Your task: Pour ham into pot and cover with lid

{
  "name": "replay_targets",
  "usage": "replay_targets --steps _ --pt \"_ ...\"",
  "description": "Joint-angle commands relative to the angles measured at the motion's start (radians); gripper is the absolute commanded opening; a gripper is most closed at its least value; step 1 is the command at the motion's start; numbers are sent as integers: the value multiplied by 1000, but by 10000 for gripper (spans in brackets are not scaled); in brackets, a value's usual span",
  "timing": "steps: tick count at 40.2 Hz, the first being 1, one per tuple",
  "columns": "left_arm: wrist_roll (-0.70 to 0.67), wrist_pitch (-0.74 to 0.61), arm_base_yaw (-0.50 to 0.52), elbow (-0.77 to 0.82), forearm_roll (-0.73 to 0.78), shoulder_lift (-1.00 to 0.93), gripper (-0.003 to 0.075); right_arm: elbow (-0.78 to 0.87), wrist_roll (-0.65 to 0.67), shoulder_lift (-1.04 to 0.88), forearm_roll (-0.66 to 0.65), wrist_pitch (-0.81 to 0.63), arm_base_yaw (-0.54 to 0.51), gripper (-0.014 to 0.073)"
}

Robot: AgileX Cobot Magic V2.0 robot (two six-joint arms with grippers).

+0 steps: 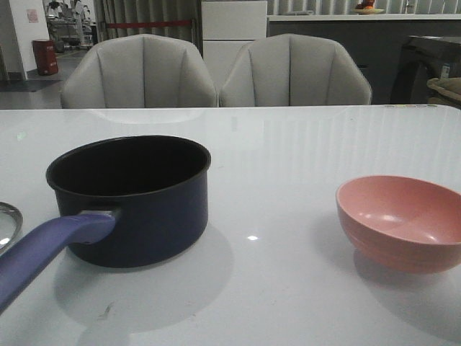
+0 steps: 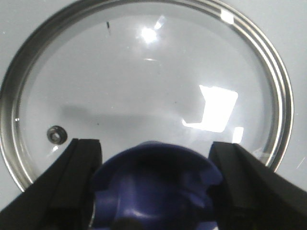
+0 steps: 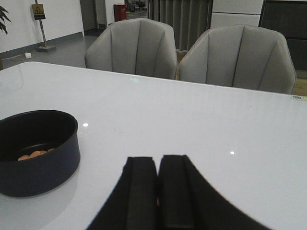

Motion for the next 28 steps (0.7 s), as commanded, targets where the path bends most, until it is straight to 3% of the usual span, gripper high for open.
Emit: replay_targets --steps 1,15,28 --pt "0 4 0 -11 -28 -23 269 -27 -5 7 6 -79 1 139" --pt "0 43 0 -20 -31 -25 269 -27 -5 7 6 -79 1 139" --pt "6 209 0 -136 -29 -37 268 -27 -5 7 6 -79 1 139"
